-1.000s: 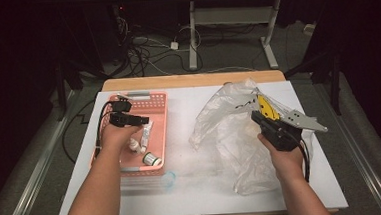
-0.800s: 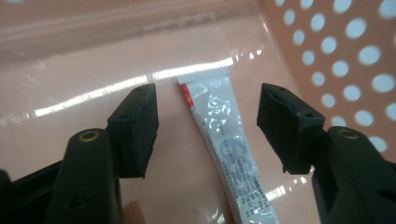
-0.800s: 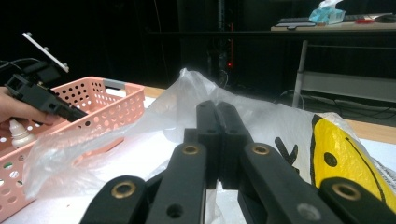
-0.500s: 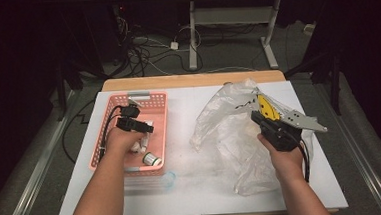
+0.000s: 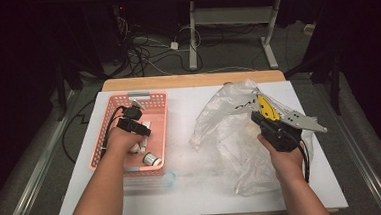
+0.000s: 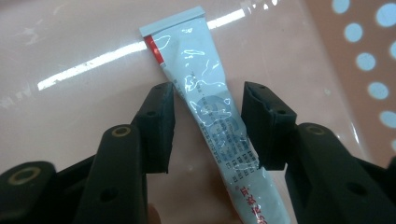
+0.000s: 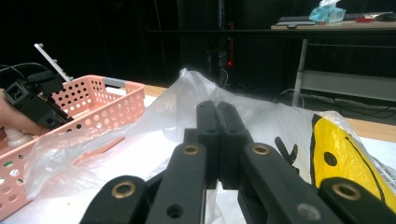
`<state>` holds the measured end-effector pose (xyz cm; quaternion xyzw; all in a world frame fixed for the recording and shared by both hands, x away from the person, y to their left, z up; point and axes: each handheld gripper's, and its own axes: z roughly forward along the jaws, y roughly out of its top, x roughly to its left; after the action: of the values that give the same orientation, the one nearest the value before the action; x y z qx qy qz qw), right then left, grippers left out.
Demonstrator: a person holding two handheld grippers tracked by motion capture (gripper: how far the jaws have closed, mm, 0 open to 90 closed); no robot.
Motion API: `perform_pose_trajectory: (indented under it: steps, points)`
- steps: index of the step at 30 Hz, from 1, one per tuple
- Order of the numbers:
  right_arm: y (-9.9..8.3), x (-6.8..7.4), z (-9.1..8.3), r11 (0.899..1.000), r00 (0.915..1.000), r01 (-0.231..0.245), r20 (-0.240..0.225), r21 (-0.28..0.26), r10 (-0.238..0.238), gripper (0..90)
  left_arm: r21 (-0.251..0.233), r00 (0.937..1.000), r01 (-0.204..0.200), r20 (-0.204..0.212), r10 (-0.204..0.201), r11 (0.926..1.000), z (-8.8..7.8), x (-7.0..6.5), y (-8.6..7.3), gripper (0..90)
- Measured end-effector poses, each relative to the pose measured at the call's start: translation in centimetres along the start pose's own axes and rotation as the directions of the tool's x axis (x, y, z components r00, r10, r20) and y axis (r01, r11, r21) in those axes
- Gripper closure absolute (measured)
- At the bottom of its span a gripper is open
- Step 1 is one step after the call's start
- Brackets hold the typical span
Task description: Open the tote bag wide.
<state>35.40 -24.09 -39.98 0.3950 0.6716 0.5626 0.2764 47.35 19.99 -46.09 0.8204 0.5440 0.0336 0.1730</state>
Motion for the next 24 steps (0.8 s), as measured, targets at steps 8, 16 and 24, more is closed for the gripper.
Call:
perform_pose_trajectory:
  steps: [8,16,24]
  points:
    - [-0.06,0.05,0.08,1.0,1.0,-0.002,0.001,0.003,0.002,90.0,-0.001,0.9998,-0.02,0.001,0.02,0.9998,-0.05,-0.29,-0.05,67.3]
    - [0.11,0.06,-0.11,1.0,1.0,-0.005,0.003,-0.005,0.005,90.0,-0.011,0.9996,-0.016,0.024,0.016,0.9998,-0.1,-0.34,-0.11,68.2]
    - [0.14,0.07,-0.16,1.0,1.0,-0.003,0.0,-0.006,0.003,90.0,-0.081,0.9989,-0.009,0.045,0.013,0.9967,-0.54,-0.41,-0.32,68.2]
